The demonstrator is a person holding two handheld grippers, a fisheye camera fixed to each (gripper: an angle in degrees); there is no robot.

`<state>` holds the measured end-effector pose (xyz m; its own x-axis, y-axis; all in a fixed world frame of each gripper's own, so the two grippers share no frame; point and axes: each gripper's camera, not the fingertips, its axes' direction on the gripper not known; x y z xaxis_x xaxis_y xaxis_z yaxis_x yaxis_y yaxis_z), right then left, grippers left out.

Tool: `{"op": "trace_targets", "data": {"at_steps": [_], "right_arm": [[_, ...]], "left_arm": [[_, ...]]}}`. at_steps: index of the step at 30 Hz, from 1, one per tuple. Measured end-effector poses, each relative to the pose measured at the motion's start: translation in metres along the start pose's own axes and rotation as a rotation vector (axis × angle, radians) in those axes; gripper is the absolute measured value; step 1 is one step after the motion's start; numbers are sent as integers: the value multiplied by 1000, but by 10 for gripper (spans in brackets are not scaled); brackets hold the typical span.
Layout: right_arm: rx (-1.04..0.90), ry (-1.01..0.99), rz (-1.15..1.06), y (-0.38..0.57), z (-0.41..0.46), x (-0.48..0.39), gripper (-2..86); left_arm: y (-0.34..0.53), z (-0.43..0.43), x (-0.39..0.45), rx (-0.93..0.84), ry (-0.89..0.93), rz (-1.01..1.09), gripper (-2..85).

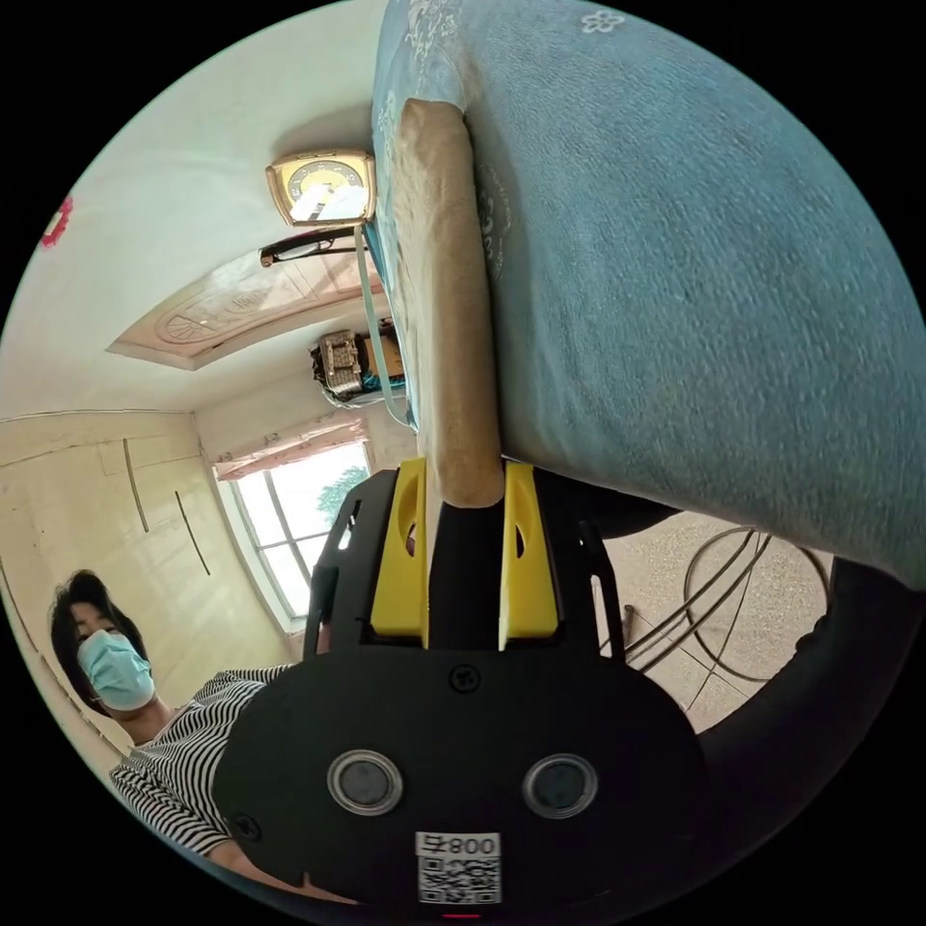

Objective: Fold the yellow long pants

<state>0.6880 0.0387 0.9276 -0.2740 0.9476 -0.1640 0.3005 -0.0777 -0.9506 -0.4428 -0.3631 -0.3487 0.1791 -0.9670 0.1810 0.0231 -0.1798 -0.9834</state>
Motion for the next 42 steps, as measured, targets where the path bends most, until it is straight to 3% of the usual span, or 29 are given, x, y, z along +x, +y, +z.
{"op": "trace_targets", "data": {"at_steps": [16,33,42], "right_arm": [[-28,-65,7,12,-26,-28,50],[-54,-16,-134,18,-17,-118,16],[-58,-16,-115,28,-6,-115,43]], "left_arm": [[-3,-104,-32,17,98,-72,116],[-15,-197,-96,290,506,-273,160],[-41,-218,-108,254,462,-337,89]]}}
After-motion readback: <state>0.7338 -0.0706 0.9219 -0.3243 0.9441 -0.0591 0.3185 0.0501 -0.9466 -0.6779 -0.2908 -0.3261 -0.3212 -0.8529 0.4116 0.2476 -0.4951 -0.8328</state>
